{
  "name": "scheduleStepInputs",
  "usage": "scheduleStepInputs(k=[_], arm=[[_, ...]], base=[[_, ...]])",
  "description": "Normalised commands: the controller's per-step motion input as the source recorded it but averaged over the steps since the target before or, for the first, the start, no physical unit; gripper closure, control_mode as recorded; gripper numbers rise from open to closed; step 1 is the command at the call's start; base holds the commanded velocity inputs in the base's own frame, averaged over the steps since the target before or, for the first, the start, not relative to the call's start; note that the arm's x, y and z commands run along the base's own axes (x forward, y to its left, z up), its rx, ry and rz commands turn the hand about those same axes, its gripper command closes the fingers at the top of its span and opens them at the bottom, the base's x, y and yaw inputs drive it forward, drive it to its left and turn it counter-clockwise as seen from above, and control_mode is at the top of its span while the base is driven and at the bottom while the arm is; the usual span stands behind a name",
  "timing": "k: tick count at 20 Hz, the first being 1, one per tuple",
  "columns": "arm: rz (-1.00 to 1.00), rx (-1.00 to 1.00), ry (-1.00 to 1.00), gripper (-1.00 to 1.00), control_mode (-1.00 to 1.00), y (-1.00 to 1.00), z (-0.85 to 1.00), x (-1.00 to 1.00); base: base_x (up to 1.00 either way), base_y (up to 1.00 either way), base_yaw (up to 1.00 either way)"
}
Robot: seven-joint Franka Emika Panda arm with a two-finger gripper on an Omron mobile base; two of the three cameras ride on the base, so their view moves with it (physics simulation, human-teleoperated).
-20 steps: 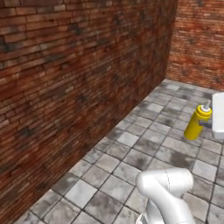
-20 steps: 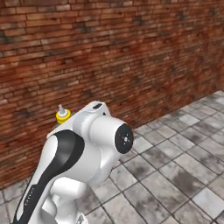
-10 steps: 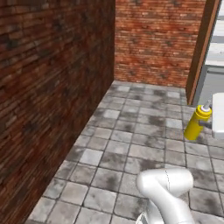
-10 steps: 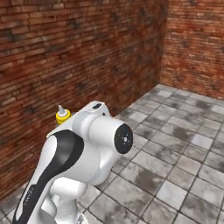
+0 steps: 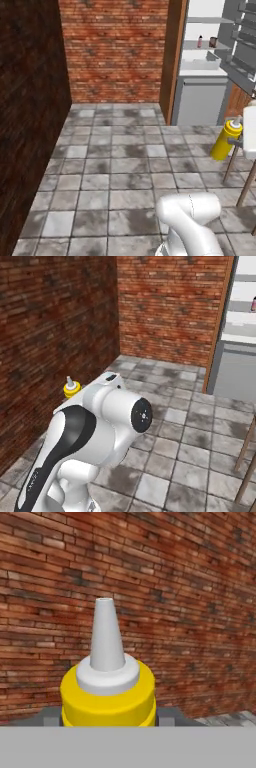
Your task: Place the ketchup and mustard from the counter to the top shelf of the fridge. If the existing items in the fridge are on the top shelf, move them to other shelves.
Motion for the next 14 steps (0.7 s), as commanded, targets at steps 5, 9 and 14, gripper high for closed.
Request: scheduleStepInputs(k=[5, 9, 14], arm=[[0.0, 0.0, 0.0, 1.0, 1.0, 0.0, 0.0, 0.0], [0.0, 0.0, 0.0, 1.0, 1.0, 0.0, 0.0, 0.0], [0.0, 0.0, 0.0, 1.0, 1.0, 0.0, 0.0, 0.0]], base=[[1.0, -0.3, -0.44], [1.0, -0.33, -0.41], [1.0, -0.32, -0.36]])
